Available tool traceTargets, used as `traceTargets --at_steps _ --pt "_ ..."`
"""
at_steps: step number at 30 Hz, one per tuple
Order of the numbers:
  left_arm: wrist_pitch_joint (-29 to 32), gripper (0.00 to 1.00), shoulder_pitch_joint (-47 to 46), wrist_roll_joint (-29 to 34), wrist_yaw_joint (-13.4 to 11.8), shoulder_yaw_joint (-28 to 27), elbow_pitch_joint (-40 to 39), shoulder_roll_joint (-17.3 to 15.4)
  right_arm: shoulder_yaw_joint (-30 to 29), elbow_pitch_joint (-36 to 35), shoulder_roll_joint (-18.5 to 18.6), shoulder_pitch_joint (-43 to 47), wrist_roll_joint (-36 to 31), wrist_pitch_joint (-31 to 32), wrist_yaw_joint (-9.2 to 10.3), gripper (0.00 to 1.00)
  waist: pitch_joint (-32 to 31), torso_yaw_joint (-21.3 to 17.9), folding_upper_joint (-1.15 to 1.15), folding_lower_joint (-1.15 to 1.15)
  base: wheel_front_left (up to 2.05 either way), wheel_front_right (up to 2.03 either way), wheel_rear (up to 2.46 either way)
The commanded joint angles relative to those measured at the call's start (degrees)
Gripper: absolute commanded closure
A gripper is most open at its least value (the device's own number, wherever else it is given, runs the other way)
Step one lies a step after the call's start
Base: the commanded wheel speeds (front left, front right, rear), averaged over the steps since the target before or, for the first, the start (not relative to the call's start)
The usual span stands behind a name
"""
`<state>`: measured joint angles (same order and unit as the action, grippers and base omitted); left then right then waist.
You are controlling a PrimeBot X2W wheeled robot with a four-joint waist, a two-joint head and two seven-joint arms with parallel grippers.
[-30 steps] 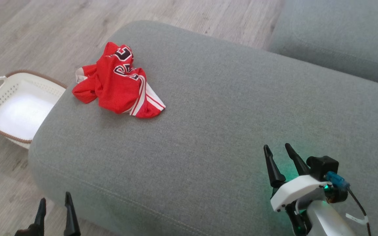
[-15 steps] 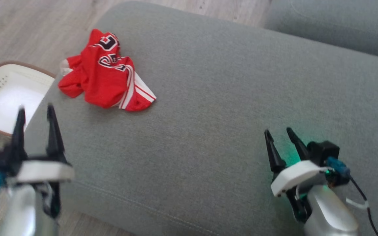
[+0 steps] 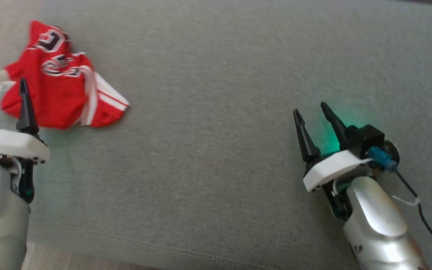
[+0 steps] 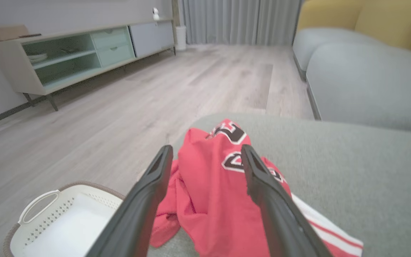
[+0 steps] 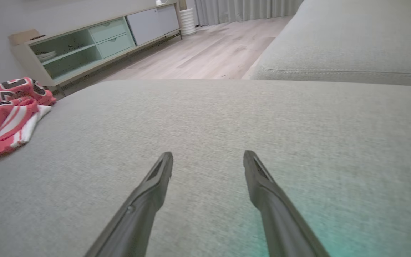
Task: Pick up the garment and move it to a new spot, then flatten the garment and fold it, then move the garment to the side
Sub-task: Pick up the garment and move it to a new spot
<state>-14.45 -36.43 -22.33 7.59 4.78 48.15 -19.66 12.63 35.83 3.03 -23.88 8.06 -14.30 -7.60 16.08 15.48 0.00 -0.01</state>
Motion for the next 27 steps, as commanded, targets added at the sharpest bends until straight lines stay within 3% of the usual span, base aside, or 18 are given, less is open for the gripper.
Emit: traceTargets --at_steps 1,9,17,18,19,23,27 --pt "0.9 0.00 -2.3 -0.8 -0.1 0.8 0.2 -3.8 1.0 -2.2 -0.1 -1.8 -0.4 -0.7 0.11 0.00 3.4 -3.3 0.00 0.01 0.00 0.00 0.00" --pt "2.4 0.00 -6.9 -9.8 -0.1 6.2 7.3 -7.9 0.3 -4.9 -0.1 -3.0 -2.1 -0.7 0.11 0.00 6.8 -7.3 0.00 0.01 0.00 0.00 0.00" --pt "5.3 0.00 -8.4 -13.4 -0.1 8.1 14.5 -7.7 -0.6 -5.4 -0.1 -2.9 -2.9 -0.7 0.11 0.00 7.6 -8.5 0.00 0.01 0.00 0.00 0.00" --pt "5.5 0.63 -8.4 -13.8 -0.1 8.5 14.9 -7.6 -0.6 -5.4 -0.1 -2.9 -2.9 -0.7 0.11 0.00 7.4 -8.6 0.00 0.01 0.00 0.00 0.00" --pt "5.3 1.00 -8.5 -14.0 -0.1 8.9 15.2 -7.7 -0.7 -5.4 -0.1 -2.8 -2.8 -0.7 0.11 0.00 7.1 -8.8 0.00 0.01 0.00 0.00 0.00" --pt "2.6 1.00 -10.0 -13.4 -0.1 11.6 13.6 -9.2 -0.4 -5.3 -0.1 -2.3 -1.6 -0.7 0.11 0.00 5.1 -9.0 0.00 0.01 0.00 0.00 0.00" --pt "0.9 1.00 -13.2 -12.1 -0.1 17.3 7.2 -9.6 -0.7 -5.4 -0.1 -1.4 -0.1 -0.7 0.11 0.00 2.3 -9.5 0.00 0.01 0.00 0.00 0.00"
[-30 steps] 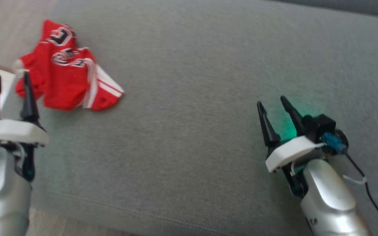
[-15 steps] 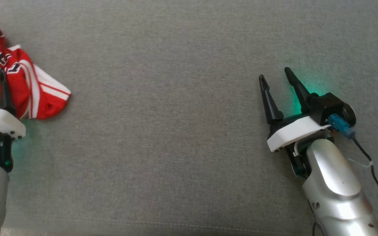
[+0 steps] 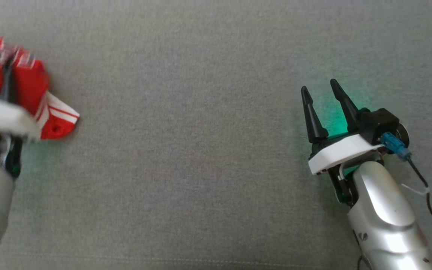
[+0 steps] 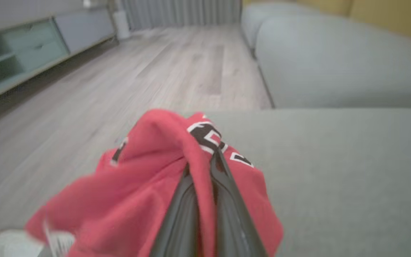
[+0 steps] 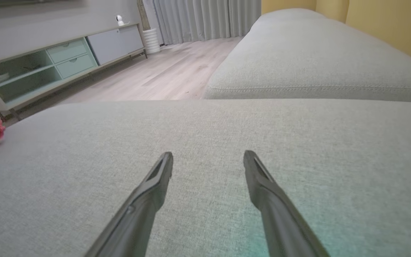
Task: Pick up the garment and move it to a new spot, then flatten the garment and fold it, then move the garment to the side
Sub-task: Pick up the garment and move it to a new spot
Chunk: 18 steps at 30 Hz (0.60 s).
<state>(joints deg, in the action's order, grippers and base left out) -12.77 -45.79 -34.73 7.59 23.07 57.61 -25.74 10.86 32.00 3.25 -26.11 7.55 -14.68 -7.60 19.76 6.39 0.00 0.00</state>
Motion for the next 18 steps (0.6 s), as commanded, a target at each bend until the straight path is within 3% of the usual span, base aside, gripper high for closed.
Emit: traceTargets --at_steps 1,6,13,18 --pt "-1.2 1.00 -4.8 0.4 -0.1 0.5 -4.3 -3.7 1.1 -1.6 -0.4 1.2 1.0 -0.3 0.11 0.00 -2.2 -0.7 0.00 0.00 0.00 0.00 0.00" --pt "-2.0 1.00 -8.1 -0.2 -0.1 8.0 -14.2 -3.2 2.1 -1.8 -0.4 2.8 3.6 -0.3 0.11 0.00 -5.9 -4.2 0.00 0.00 0.00 0.00 0.00" --pt "-2.2 1.00 -8.5 -5.2 -0.1 20.3 -25.1 1.8 3.2 -1.6 -0.4 4.4 5.9 -0.3 0.11 0.00 -8.2 -11.4 0.00 0.00 0.00 0.00 0.00" --pt "-2.2 1.00 -7.0 -7.6 -0.1 25.1 -28.0 5.3 5.1 -1.8 -0.4 4.3 7.4 -0.3 0.11 0.00 -8.6 -17.5 0.00 0.00 0.00 0.00 0.00"
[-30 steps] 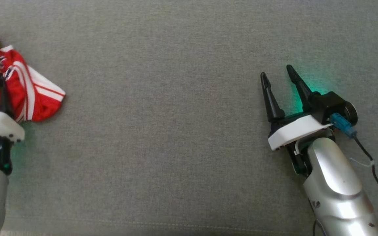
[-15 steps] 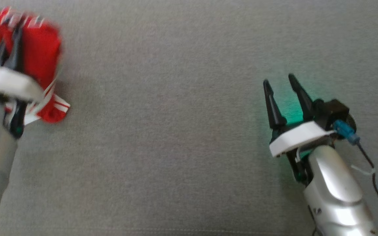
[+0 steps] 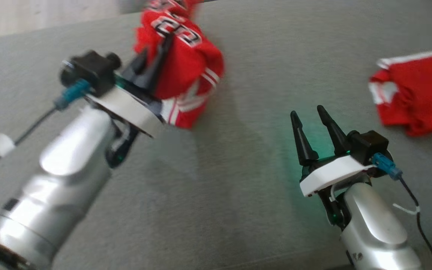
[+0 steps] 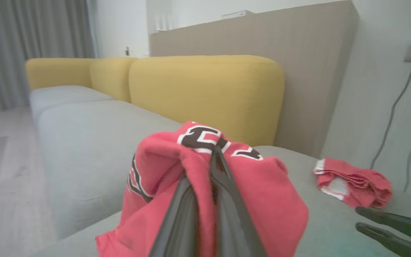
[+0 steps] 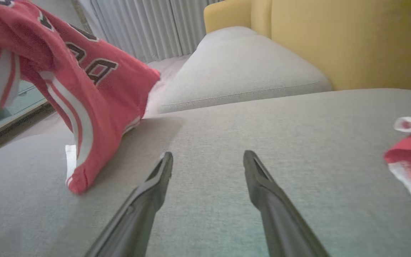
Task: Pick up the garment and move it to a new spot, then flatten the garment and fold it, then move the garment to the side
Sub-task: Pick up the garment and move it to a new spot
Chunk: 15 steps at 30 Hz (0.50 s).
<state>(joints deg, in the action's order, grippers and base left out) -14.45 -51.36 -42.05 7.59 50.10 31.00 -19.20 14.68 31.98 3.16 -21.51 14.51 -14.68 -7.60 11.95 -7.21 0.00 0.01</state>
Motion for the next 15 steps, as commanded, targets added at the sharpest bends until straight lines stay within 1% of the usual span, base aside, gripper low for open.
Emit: traceTargets --at_steps 1,4,6,7,8,9,12,15 --pt "-0.5 1.00 -0.9 -0.4 -0.1 -1.6 -1.4 -0.4 1.6 -1.7 -0.3 -0.2 0.7 -0.3 0.11 0.00 -0.8 -5.0 0.00 -0.01 0.00 0.00 0.00" --pt "-0.5 1.00 1.1 -0.5 -0.1 -1.4 -1.0 2.3 2.3 -1.7 -0.3 0.3 1.1 -0.3 0.11 0.00 -0.9 -7.2 0.00 -0.01 0.00 0.00 0.00" --pt "-0.5 1.00 2.7 -0.1 -0.1 -1.8 -0.6 3.7 2.5 -1.6 -0.3 0.5 1.2 -0.3 0.11 0.00 -1.0 -7.9 0.00 -0.01 0.00 0.00 0.00" --pt "-0.5 0.51 4.3 0.6 -0.1 -2.7 -0.1 4.6 2.3 -1.5 -0.3 0.8 1.1 -0.3 0.11 0.00 -1.1 -8.0 0.00 -0.01 0.00 0.00 0.00" --pt "-0.5 0.51 4.3 0.6 -0.1 -2.7 -0.1 4.6 2.3 -1.5 -0.3 0.8 1.1 -0.3 0.11 0.00 -1.1 -8.0 0.00 -0.01 0.00 0.00 0.00" --pt "-0.5 0.00 5.3 1.0 -0.1 -3.2 0.2 4.9 2.2 -1.4 -0.3 0.9 1.1 -0.3 0.11 0.00 -1.2 -7.9 0.00 -0.01 0.00 0.00 0.00" --pt "-0.5 0.00 8.9 2.7 -0.1 -6.8 0.6 5.6 1.6 -0.9 -0.3 1.3 0.9 -0.3 0.11 0.00 -1.9 -6.6 0.00 -0.01 0.00 0.00 0.00" --pt "-0.5 0.00 13.8 6.1 -0.4 -12.6 0.3 5.8 0.9 -0.5 -0.3 1.8 0.9 -0.3 0.11 0.00 -2.9 -4.7 0.00 -0.01 0.00 0.00 0.00"
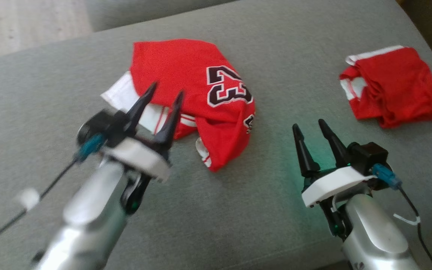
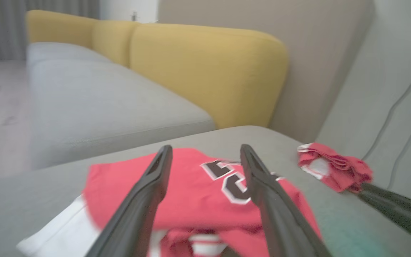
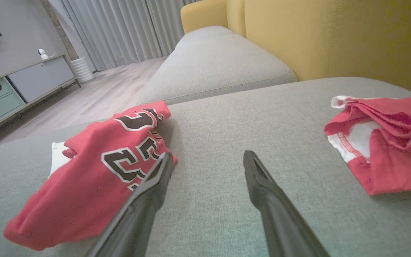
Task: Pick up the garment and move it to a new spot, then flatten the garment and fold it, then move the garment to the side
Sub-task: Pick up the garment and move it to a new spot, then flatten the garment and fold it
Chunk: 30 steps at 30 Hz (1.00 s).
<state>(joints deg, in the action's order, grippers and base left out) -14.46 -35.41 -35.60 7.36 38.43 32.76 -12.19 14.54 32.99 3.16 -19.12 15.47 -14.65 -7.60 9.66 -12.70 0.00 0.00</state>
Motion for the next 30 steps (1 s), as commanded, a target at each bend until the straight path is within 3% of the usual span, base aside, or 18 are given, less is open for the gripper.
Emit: traceTargets --at_steps 1,10,20,30 --pt "-0.5 0.00 -0.2 0.9 -0.5 -3.1 -1.7 -1.3 0.8 -1.4 -0.3 -0.4 0.0 -0.3 0.11 0.00 -1.0 1.5 0.00 0.00 0.00 0.00 0.00" --pt "-0.5 0.00 18.3 11.3 -0.6 -20.8 -5.1 -0.4 -1.7 -0.1 -0.3 2.1 -0.7 -0.3 0.11 0.00 -4.6 7.6 0.00 0.00 0.00 0.00 0.00" --pt "-0.5 0.00 33.2 19.0 -0.2 -36.8 -11.4 6.8 -3.8 1.8 -0.3 5.8 -1.8 -0.3 0.11 0.00 -8.3 9.9 0.00 0.00 0.00 0.00 0.00" --pt "-0.5 0.00 37.4 20.8 0.1 -39.8 -14.3 9.3 -4.1 2.5 -0.3 7.3 -1.8 -0.3 0.11 0.00 -8.9 9.9 0.00 0.00 0.00 0.00 0.00"
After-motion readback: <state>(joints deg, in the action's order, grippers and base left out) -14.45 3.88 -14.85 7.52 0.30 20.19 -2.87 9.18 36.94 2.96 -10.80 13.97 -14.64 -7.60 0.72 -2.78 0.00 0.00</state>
